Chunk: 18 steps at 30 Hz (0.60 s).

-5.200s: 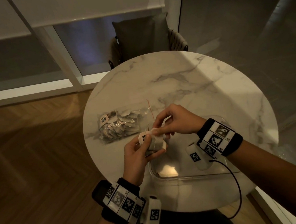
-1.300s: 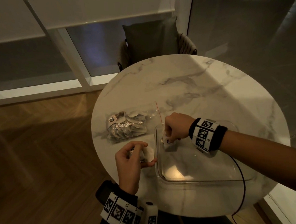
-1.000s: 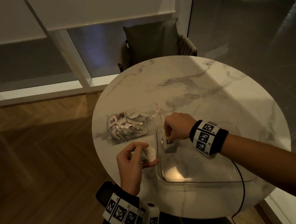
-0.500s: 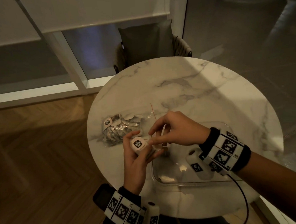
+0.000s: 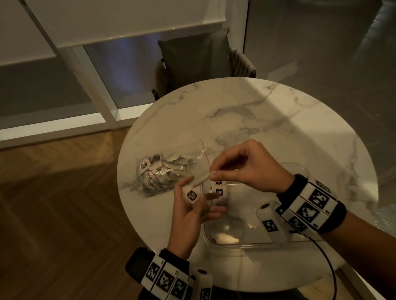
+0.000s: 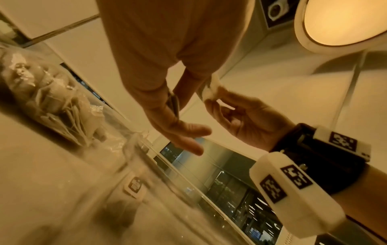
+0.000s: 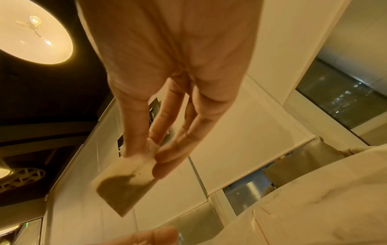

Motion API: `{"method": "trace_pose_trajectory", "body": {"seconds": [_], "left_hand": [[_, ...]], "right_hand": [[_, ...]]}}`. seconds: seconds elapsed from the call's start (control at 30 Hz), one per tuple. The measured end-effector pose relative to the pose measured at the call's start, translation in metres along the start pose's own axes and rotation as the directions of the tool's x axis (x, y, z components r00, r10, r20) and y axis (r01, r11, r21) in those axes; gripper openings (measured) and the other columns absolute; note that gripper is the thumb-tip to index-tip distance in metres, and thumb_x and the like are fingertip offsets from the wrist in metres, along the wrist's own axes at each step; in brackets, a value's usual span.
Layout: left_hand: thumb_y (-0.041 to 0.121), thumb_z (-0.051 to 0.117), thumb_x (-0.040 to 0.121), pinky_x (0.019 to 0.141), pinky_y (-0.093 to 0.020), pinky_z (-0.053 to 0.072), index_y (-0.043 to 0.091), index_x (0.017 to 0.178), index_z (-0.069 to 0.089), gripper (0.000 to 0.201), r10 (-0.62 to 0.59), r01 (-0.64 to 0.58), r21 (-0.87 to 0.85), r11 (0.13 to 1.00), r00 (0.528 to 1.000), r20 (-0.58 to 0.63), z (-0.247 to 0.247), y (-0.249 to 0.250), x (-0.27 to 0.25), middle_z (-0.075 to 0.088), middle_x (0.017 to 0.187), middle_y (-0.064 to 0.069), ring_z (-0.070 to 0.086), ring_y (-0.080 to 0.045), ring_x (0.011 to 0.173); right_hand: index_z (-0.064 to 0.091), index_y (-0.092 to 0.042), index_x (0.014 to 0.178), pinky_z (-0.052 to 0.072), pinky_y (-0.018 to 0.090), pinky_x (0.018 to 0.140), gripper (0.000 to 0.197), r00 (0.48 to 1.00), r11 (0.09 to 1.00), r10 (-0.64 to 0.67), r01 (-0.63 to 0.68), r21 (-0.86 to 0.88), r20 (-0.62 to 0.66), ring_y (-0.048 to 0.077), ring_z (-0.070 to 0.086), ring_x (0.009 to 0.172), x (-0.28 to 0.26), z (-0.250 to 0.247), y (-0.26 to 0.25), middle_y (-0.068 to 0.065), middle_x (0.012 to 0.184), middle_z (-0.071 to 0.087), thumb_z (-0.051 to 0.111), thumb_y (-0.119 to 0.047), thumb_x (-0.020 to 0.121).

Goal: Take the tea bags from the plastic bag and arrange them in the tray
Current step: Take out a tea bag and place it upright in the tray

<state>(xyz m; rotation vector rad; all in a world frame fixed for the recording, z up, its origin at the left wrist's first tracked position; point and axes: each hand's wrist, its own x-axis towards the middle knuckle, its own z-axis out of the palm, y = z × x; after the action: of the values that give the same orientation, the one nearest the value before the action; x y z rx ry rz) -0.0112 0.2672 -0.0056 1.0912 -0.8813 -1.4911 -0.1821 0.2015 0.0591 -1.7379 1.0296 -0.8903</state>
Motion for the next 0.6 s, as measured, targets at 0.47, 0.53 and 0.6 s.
{"method": "trace_pose_trajectory", "body": {"seconds": [0.47,0.53,0.6], "left_hand": [[0.013,0.065,0.080,0.063,-0.024,0.058,-0.002,0.104,0.068,0.028,-0.019,0.001,-0.207,0.978,0.996,-0.086,0.0076,-0.0045,0.0023,0.074,0.095,-0.023,0.075,-0.028,0.082],[0.012,0.067,0.079,0.062,-0.023,0.057,-0.002,0.102,0.069,0.027,-0.002,-0.019,-0.194,0.981,0.994,-0.109,0.0078,-0.0062,0.0024,0.075,0.093,-0.020,0.075,-0.028,0.082],[0.011,0.068,0.078,0.063,-0.023,0.057,-0.003,0.102,0.069,0.027,0.016,-0.039,-0.190,0.981,0.992,-0.123,0.0076,-0.0069,0.0028,0.075,0.093,-0.020,0.075,-0.030,0.084]], "right_hand": [[0.077,-0.006,0.085,0.061,0.030,0.074,0.024,0.993,0.999,0.036,-0.033,0.029,-0.111,0.016,0.073,0.079,-0.0019,0.0036,0.0038,0.004,0.095,0.072,0.088,-0.004,0.064],[0.077,-0.004,0.081,0.061,0.033,0.077,0.017,0.999,1.000,0.019,-0.018,0.016,-0.047,0.018,0.073,0.080,-0.0029,0.0043,0.0042,0.006,0.088,0.074,0.087,-0.009,0.068],[0.077,-0.003,0.082,0.061,0.036,0.075,0.016,0.999,1.000,0.009,-0.009,0.017,0.053,0.021,0.073,0.077,-0.0050,0.0062,0.0030,0.007,0.082,0.076,0.085,-0.013,0.072]]}}
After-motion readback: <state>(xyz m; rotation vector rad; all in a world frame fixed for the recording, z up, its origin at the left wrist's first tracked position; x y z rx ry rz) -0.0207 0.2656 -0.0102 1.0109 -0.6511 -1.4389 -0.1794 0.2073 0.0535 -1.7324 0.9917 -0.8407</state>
